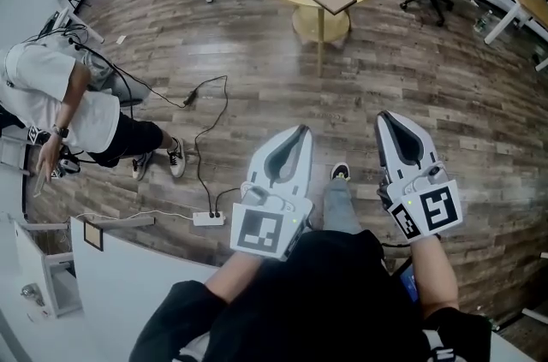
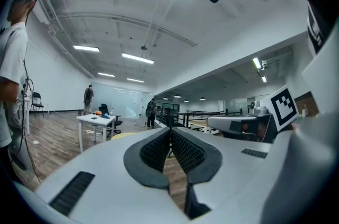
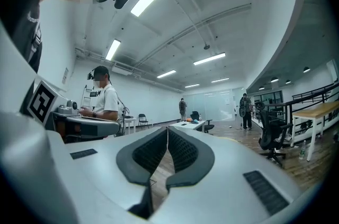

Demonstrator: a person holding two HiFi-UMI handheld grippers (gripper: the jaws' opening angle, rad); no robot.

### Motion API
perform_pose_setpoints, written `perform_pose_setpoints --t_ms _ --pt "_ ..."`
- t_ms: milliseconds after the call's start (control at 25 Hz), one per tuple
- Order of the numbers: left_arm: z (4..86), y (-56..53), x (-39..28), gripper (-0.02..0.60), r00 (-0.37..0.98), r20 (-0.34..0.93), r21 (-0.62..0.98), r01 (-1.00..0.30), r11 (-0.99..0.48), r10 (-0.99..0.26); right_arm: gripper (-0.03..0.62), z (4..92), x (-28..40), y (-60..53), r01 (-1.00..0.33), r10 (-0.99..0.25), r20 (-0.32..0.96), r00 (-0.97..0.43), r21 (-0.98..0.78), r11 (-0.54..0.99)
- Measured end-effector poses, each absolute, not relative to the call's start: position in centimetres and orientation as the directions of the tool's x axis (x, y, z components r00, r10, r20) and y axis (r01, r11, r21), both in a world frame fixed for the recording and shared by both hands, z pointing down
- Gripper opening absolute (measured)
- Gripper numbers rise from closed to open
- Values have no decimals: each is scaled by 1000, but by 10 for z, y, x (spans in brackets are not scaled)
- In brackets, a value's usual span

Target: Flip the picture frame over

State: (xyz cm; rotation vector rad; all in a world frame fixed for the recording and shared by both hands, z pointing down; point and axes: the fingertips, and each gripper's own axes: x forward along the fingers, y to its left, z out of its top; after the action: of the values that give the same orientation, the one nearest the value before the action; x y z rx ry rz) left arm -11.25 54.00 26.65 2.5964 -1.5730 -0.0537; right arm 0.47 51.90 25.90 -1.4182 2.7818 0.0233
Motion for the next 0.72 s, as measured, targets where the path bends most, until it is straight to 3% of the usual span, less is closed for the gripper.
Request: perform_pose_setpoints --t_ms 720 --pt "268 337 -8 29 437 63 42 -899 -435 -897 18 281 109 318 -782 -785 -17 -620 -70 619"
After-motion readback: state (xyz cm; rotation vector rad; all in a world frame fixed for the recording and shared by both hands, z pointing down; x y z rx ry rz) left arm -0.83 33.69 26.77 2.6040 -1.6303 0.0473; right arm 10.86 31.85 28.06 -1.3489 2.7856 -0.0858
